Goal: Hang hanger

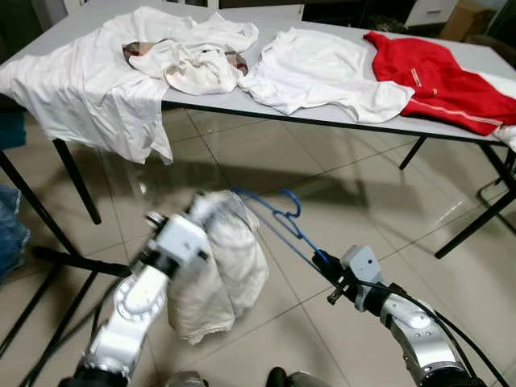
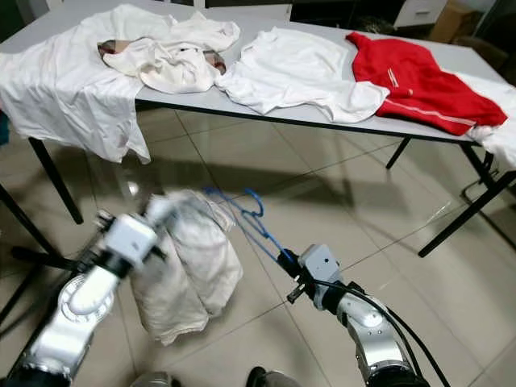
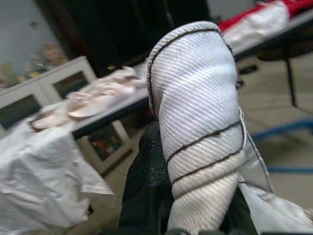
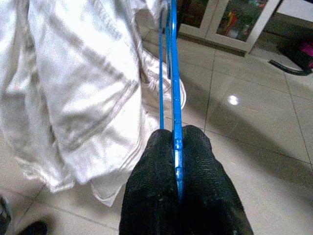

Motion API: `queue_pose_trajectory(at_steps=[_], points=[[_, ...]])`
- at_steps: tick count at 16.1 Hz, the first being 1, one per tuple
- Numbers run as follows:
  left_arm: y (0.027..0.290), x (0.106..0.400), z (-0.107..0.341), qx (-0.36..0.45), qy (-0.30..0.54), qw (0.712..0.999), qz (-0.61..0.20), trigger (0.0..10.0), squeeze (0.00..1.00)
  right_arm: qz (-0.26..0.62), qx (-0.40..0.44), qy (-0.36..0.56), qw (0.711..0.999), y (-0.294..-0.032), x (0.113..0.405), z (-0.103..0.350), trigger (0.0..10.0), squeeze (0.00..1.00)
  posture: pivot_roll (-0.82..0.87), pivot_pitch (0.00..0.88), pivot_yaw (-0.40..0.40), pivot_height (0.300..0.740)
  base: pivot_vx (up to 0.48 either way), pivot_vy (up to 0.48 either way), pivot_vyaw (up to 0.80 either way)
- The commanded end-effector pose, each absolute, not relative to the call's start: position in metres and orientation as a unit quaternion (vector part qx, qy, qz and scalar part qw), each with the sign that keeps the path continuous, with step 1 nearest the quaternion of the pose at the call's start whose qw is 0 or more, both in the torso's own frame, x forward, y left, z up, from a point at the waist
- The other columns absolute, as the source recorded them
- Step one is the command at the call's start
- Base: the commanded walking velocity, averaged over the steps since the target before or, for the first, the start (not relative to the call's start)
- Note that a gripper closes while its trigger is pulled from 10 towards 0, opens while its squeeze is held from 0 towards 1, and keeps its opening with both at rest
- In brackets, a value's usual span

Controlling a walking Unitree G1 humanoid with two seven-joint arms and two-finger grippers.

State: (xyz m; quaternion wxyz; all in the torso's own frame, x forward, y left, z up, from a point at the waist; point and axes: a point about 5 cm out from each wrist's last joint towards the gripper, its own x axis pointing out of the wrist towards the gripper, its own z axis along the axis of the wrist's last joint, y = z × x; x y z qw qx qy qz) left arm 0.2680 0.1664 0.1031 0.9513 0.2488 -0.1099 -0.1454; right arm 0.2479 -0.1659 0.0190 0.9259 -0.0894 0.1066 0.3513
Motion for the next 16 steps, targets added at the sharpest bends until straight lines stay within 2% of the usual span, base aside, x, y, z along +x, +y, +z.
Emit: queue_pose_trajectory(at_steps=[1,3,5,8,10,13,16], points=[[0.165,0.272,0.119,0.246,-0.143,0.949,-0.132,10.0,0.00,0.352,-0.093,0.108,0.925,-0.169,0.249,0.020,10.0,0.00,0.26,0.076,-0.121,0.740,0.000,0.000,0.00],[0.166,0.271,0.121,0.244,-0.149,0.950,-0.126,10.0,0.00,0.349,-0.090,0.104,0.927,-0.173,0.252,0.024,10.0,0.00,0.26,0.080,-0.130,0.740,0.000,0.000,0.00],[0.164,0.271,0.117,0.218,-0.139,0.959,-0.118,10.0,0.00,0.336,-0.093,0.103,0.932,-0.180,0.254,0.024,10.0,0.00,0.25,0.062,-0.106,0.740,0.000,0.000,0.00],[0.161,0.264,0.099,0.176,-0.093,0.971,-0.135,10.0,0.00,0.310,-0.072,0.080,0.945,-0.170,0.257,0.027,10.0,0.00,0.24,0.053,-0.091,0.740,0.000,0.000,0.00],[0.159,0.258,0.091,0.209,-0.080,0.958,-0.179,10.0,0.00,0.312,-0.078,0.057,0.945,-0.168,0.257,0.030,10.0,0.00,0.24,0.047,-0.085,0.740,0.000,0.000,0.00],[0.179,0.267,0.105,0.220,-0.092,0.956,-0.171,10.0,0.00,0.273,-0.068,0.020,0.960,-0.175,0.265,0.041,10.0,0.00,0.24,0.036,-0.076,0.740,0.000,0.000,0.00],[0.186,0.273,0.113,0.269,-0.098,0.932,-0.225,10.0,0.00,0.249,-0.069,0.018,0.966,-0.178,0.264,0.040,10.0,0.00,0.23,0.022,-0.054,0.740,0.000,0.000,0.00]])
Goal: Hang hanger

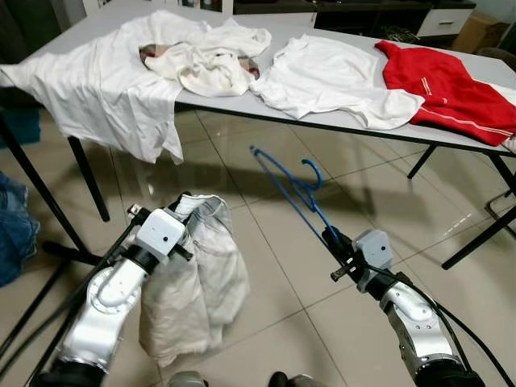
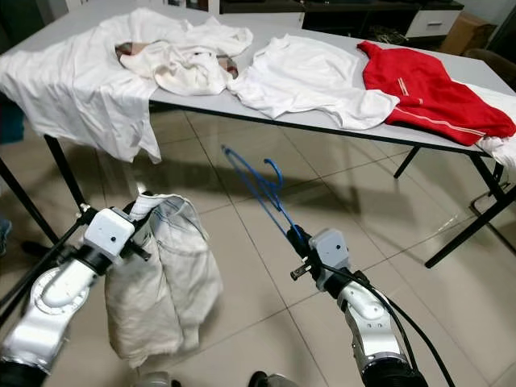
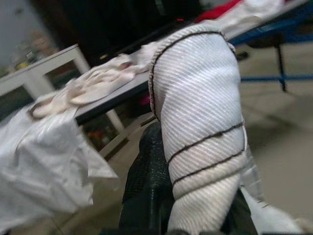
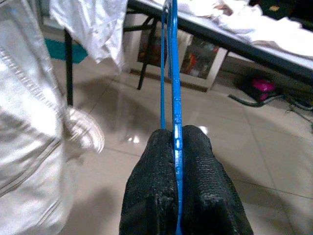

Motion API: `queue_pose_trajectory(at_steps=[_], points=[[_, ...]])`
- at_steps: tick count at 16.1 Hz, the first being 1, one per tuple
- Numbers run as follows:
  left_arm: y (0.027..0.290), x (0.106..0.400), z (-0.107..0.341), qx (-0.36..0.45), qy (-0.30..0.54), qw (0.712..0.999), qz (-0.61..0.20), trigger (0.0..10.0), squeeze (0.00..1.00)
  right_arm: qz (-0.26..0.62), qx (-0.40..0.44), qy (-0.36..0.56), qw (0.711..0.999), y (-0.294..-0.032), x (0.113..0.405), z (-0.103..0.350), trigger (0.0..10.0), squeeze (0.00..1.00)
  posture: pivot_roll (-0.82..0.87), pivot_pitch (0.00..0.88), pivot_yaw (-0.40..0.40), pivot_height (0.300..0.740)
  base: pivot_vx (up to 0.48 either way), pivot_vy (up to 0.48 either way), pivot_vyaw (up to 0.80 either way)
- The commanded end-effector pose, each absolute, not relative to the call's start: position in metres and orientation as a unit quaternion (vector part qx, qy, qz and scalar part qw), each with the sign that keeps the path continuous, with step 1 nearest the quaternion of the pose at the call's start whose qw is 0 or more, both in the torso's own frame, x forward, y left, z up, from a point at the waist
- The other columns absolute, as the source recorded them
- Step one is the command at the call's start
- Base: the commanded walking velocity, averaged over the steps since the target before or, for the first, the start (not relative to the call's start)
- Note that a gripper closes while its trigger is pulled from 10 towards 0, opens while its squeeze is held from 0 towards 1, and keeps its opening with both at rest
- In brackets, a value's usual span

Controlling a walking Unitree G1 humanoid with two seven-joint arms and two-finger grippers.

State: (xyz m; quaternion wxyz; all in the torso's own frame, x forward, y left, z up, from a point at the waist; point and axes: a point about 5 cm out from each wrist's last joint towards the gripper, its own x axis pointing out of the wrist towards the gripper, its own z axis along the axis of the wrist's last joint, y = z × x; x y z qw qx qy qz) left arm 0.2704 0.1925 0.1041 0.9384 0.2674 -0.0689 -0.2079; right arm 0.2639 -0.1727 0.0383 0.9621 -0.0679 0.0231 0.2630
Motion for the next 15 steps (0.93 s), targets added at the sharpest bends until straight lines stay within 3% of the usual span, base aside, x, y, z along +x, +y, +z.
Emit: queue_pose_trajectory(at_steps=[1,3,7,10,15], points=[[0.186,0.272,0.113,0.269,-0.096,0.930,-0.232,10.0,0.00,0.237,-0.068,0.016,0.969,-0.181,0.264,0.039,10.0,0.00,0.22,0.018,-0.044,0.740,0.000,0.000,0.00],[0.182,0.269,0.105,0.263,-0.083,0.926,-0.257,10.0,0.00,0.169,-0.046,0.016,0.985,-0.195,0.263,0.038,10.0,0.00,0.18,0.013,-0.011,0.740,0.000,0.000,0.00],[0.161,0.267,0.095,0.255,-0.075,0.909,-0.320,10.0,0.00,0.147,-0.056,0.027,0.987,-0.202,0.244,0.029,10.0,0.00,0.13,0.017,0.023,0.740,0.000,0.000,0.00],[0.162,0.273,0.095,0.251,-0.070,0.909,-0.327,10.0,0.00,0.133,-0.067,0.031,0.988,-0.208,0.232,0.025,10.0,0.00,0.08,0.017,0.045,0.740,0.000,0.000,0.00],[0.152,0.275,0.090,0.238,-0.069,0.904,-0.347,10.0,0.00,0.220,-0.130,0.043,0.966,-0.210,0.208,0.026,10.0,0.00,0.03,0.014,0.057,0.740,0.000,0.000,0.00]])
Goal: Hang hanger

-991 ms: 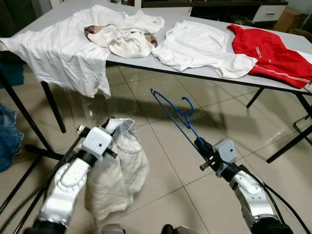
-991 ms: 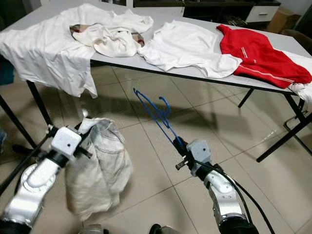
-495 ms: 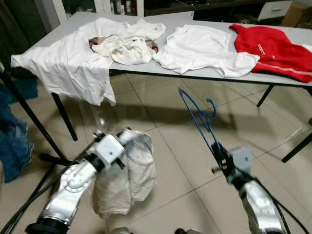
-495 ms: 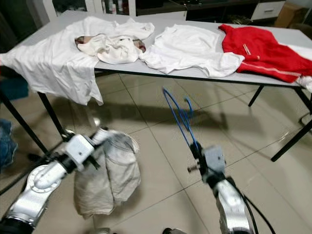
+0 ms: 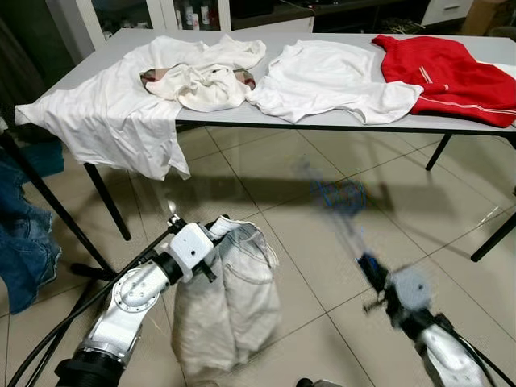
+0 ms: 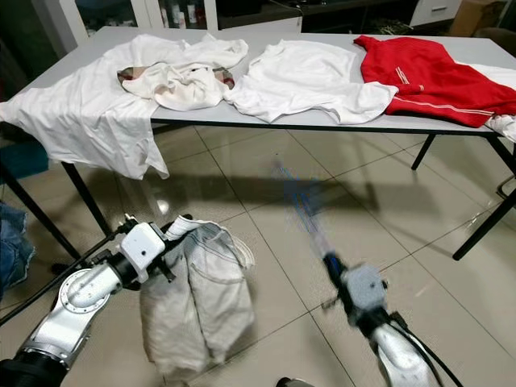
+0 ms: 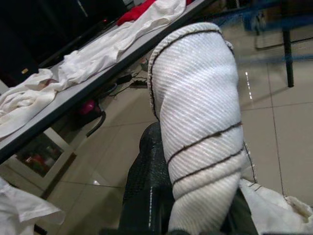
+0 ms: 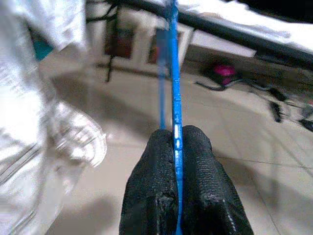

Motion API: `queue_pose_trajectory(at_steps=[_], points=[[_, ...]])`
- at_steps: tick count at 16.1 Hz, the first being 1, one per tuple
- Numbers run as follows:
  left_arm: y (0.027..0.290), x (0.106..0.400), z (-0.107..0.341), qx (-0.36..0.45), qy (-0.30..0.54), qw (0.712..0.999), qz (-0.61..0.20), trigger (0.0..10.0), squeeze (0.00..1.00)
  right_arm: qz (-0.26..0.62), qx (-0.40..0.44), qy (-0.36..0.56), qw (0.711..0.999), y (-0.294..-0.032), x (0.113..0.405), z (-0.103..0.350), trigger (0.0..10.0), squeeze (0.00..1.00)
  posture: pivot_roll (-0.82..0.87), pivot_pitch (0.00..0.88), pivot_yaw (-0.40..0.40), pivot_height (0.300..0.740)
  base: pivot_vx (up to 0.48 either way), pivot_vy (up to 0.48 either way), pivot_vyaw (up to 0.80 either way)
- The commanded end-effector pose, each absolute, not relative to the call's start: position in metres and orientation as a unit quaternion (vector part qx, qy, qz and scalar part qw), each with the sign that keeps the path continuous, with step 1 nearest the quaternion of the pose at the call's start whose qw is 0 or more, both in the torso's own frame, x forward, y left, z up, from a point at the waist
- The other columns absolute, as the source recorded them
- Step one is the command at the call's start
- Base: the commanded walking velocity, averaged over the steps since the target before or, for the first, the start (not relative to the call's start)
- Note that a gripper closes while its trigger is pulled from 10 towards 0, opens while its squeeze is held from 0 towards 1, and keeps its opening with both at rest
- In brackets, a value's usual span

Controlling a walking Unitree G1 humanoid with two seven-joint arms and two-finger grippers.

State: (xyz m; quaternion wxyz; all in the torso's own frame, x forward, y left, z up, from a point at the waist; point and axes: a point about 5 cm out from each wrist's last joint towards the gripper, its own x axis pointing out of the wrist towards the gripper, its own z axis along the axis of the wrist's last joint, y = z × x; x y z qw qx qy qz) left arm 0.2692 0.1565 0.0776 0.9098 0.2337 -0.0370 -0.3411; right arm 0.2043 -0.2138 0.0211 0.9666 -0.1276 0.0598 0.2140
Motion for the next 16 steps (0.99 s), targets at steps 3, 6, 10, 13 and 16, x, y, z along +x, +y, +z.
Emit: queue_pose_trajectory(at_steps=[3,6,10,13,16], points=[[0.148,0.280,0.092,0.235,-0.076,0.907,-0.342,10.0,0.00,0.298,-0.170,0.050,0.938,-0.211,0.205,0.033,10.0,0.00,0.03,0.008,0.042,0.740,0.000,0.000,0.00],[0.147,0.282,0.092,0.226,-0.081,0.914,-0.326,10.0,0.00,0.314,-0.171,0.043,0.933,-0.205,0.212,0.038,10.0,0.00,0.04,0.001,0.024,0.740,0.000,0.000,0.00],[0.143,0.284,0.096,0.211,-0.091,0.924,-0.305,10.0,0.00,0.302,-0.153,0.025,0.941,-0.196,0.223,0.043,10.0,0.00,0.06,0.000,0.010,0.740,0.000,0.000,0.00],[0.142,0.284,0.098,0.213,-0.101,0.925,-0.299,10.0,0.00,0.298,-0.149,0.014,0.943,-0.190,0.229,0.046,10.0,0.00,0.07,0.000,-0.001,0.740,0.189,0.000,0.00],[0.143,0.288,0.106,0.212,-0.115,0.928,-0.283,10.0,0.00,0.304,-0.148,0.002,0.941,-0.185,0.238,0.051,10.0,0.00,0.08,0.000,-0.014,0.740,0.300,0.000,0.00]])
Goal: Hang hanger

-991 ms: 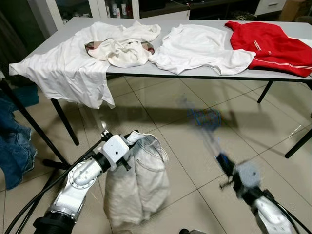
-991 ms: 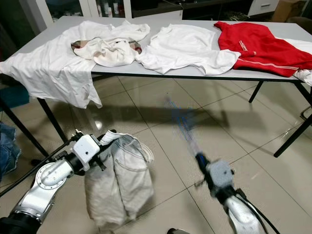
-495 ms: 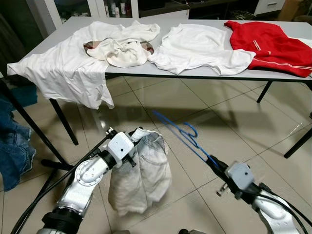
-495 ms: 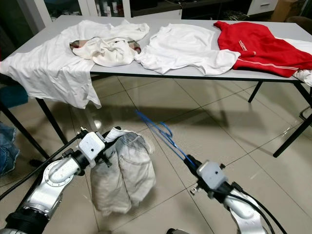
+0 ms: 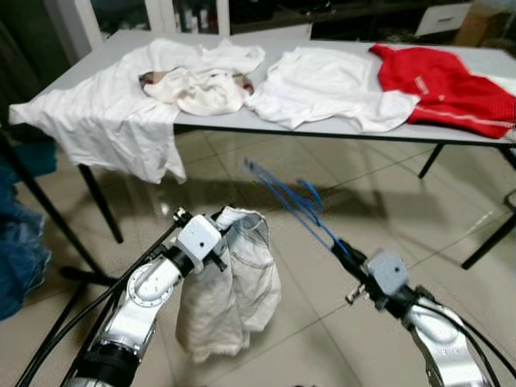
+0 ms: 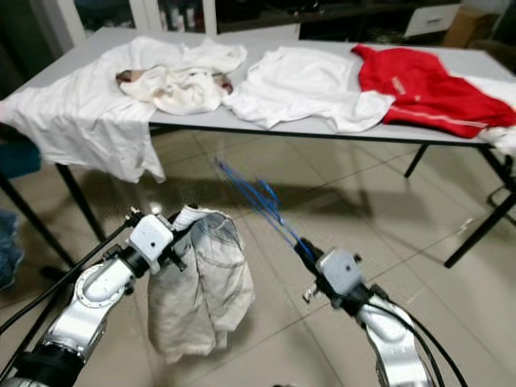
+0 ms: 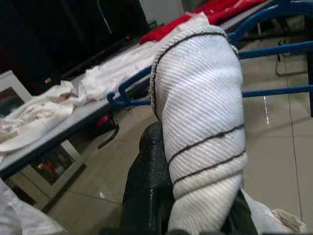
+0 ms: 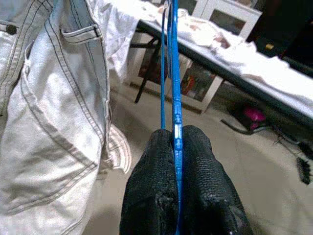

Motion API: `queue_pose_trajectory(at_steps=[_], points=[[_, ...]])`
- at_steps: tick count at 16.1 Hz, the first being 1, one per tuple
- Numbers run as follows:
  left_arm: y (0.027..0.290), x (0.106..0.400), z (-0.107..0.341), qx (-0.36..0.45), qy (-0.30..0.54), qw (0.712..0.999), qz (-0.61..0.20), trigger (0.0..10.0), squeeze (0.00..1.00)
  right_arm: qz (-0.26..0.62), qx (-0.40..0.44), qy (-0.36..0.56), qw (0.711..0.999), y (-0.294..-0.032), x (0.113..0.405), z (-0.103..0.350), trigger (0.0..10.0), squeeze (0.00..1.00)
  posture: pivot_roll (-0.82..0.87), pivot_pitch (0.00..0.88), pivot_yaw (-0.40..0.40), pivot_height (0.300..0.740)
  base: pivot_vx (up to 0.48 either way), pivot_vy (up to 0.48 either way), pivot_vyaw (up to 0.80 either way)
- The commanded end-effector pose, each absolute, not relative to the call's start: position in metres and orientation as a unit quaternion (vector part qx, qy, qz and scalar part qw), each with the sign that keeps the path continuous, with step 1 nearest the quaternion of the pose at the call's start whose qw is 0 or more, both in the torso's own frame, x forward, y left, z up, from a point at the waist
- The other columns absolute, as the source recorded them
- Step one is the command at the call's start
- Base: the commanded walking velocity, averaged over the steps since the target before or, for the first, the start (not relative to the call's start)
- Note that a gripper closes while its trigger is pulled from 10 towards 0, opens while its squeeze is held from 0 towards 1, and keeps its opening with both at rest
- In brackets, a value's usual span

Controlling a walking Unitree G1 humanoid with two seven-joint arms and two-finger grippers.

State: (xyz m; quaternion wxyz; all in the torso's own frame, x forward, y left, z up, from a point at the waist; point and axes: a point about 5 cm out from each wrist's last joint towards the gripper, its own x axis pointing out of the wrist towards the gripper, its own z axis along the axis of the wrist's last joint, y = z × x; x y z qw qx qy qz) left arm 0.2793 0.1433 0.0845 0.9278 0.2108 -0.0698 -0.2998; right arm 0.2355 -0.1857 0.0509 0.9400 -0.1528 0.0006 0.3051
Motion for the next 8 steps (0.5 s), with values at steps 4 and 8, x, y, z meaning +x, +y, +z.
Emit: queue_pose_trajectory(at_steps=[4,8], points=[[0.1435,0.2886,0.1081,0.211,-0.120,0.930,-0.275,10.0,0.00,0.303,-0.148,-0.005,0.941,-0.1844,0.2445,0.0558,10.0,0.00,0.09,0.000,-0.017,0.740,0.360,0.000,0.00],[0.1419,0.2895,0.1104,0.212,-0.125,0.930,-0.273,10.0,0.00,0.303,-0.146,-0.010,0.942,-0.1819,0.2459,0.0568,10.0,0.00,0.09,0.000,-0.013,0.740,0.422,0.000,0.00]])
